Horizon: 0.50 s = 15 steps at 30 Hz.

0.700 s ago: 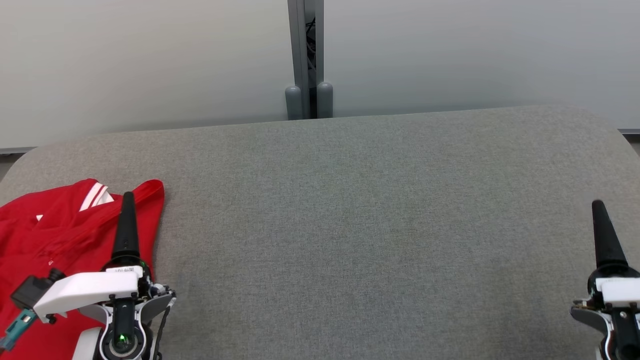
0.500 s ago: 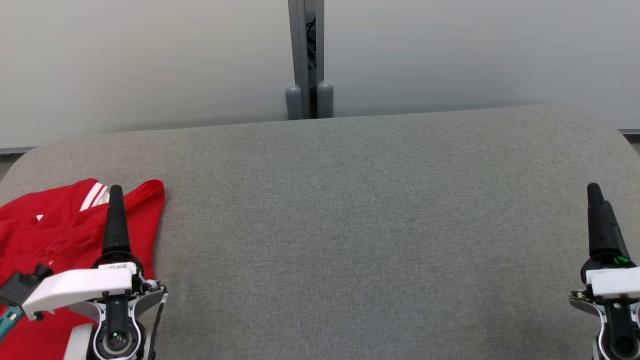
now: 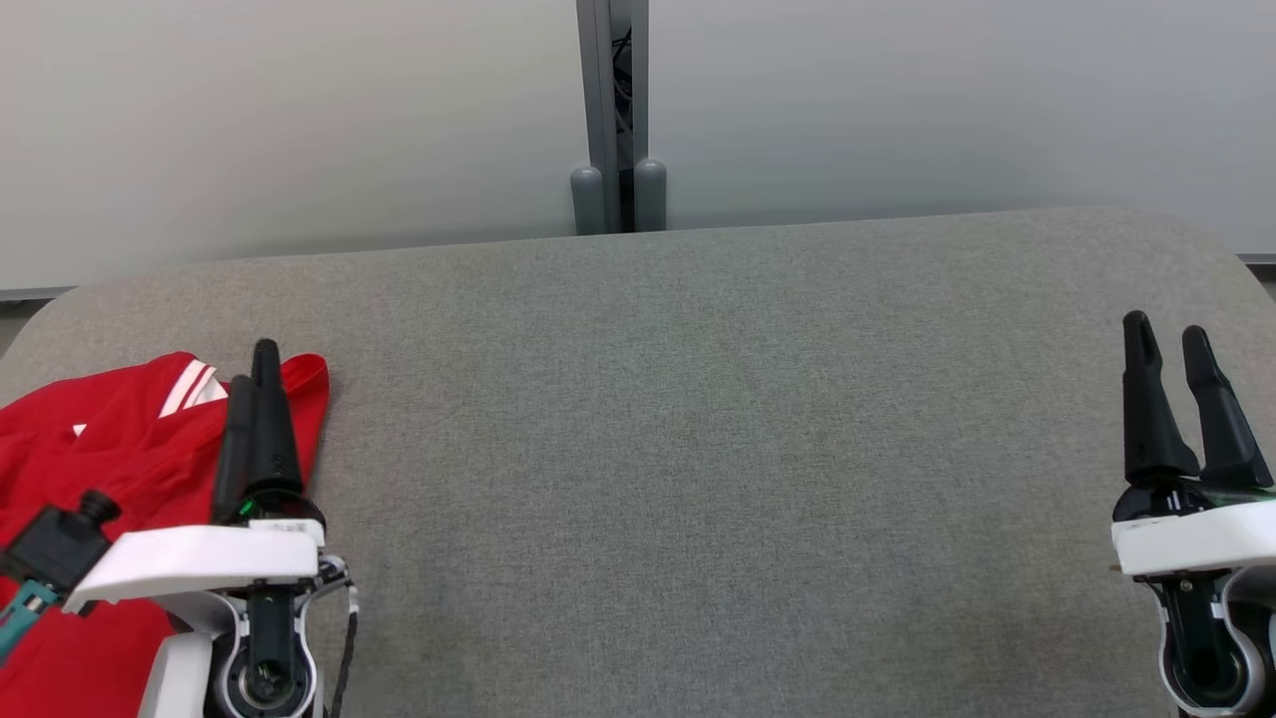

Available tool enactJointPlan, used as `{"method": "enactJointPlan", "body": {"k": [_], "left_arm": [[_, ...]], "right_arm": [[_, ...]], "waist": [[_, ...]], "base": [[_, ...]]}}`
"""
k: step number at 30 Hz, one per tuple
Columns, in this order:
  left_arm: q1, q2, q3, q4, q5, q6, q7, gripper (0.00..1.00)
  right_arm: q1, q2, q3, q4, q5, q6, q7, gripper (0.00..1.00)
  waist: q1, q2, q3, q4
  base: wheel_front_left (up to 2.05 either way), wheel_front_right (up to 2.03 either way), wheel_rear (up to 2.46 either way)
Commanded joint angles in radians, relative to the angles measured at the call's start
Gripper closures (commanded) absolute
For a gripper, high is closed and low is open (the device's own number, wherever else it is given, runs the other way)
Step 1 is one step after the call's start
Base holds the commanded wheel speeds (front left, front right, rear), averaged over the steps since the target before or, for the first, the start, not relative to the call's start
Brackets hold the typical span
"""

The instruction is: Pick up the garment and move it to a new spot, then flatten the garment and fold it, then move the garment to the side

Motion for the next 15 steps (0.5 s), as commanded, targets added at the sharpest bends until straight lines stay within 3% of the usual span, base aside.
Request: {"method": "enactJointPlan", "body": {"k": [1,8,15], "left_arm": [[0.002,0.004,-0.007,-0.025,0.034,0.012,-0.007,0.00],[0.016,0.005,-0.062,-0.093,0.188,0.088,-0.025,0.00],[0.036,0.005,-0.138,-0.111,0.357,0.156,-0.040,0.00]], "right_arm": [[-0.022,-0.014,0.010,-0.026,-0.040,0.005,-0.012,0.00],[-0.043,-0.036,0.069,-0.065,-0.177,0.005,-0.041,0.00],[-0.043,-0.047,0.124,-0.039,-0.245,0.005,-0.063,0.00]], "waist": [[0.0000,-0.0001,0.001,0.002],[0.0000,-0.0001,0.008,0.016],[0.0000,-0.0001,0.009,0.028]], "base": [[0.00,0.00,0.00],[0.00,0.00,0.00],[0.00,0.00,0.00]]}}
